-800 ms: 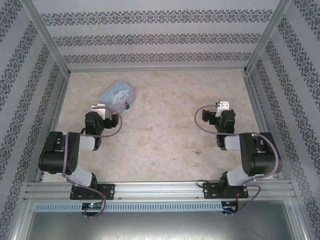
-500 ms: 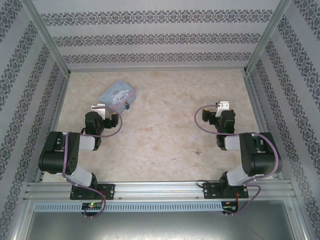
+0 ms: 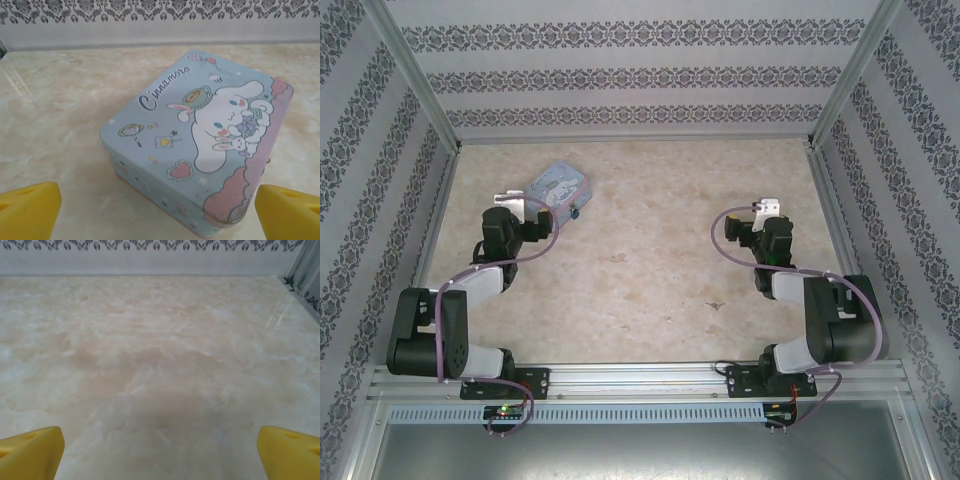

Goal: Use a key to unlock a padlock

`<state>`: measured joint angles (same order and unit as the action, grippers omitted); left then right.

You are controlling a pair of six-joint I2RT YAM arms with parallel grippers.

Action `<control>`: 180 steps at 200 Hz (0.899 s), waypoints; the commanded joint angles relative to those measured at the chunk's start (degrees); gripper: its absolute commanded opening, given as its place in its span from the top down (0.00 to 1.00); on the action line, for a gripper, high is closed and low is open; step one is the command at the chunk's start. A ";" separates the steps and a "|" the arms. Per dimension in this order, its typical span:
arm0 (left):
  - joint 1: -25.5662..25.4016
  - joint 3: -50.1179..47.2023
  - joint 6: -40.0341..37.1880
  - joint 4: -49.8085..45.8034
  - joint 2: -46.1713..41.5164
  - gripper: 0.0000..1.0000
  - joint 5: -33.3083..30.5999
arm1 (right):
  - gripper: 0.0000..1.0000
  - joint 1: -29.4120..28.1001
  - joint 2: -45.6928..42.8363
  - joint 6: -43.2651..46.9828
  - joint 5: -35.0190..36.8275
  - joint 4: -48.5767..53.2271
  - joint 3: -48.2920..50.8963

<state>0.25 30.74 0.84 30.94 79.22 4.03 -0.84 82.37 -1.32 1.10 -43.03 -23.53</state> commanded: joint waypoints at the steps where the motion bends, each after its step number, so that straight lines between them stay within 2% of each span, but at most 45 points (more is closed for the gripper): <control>1: 0.72 4.74 2.51 -5.21 -0.27 0.01 -0.63 | 0.02 0.23 -3.53 -0.08 -0.52 5.05 -2.50; 28: 0.72 11.06 3.58 -7.27 3.30 0.00 -0.56 | 0.02 0.23 -6.18 -1.16 -0.18 8.45 -3.23; 47: 0.72 16.43 3.95 -9.49 6.87 0.00 -1.17 | 0.02 0.23 -8.02 -3.29 -1.23 15.46 -5.87; 79: 0.72 26.85 5.11 -14.21 13.84 0.00 -2.43 | 0.02 0.48 -7.85 -14.82 -1.41 30.56 -15.10; 93: 0.72 31.91 5.69 -17.06 17.54 0.01 -3.09 | 0.02 0.91 -6.74 -17.25 -5.55 35.09 -18.90; 124: 0.76 45.87 7.28 -28.15 26.85 0.01 -3.90 | 0.02 1.02 -4.24 -20.01 -14.83 35.04 -21.40; 180: 0.80 65.62 8.95 -42.83 39.92 0.00 1.42 | 0.02 0.94 -5.64 -24.27 -26.23 32.71 -18.97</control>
<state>0.49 89.93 8.01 -1.28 115.63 2.44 -0.10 78.04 -22.50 -17.08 -10.50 -43.72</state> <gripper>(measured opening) 0.994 0.981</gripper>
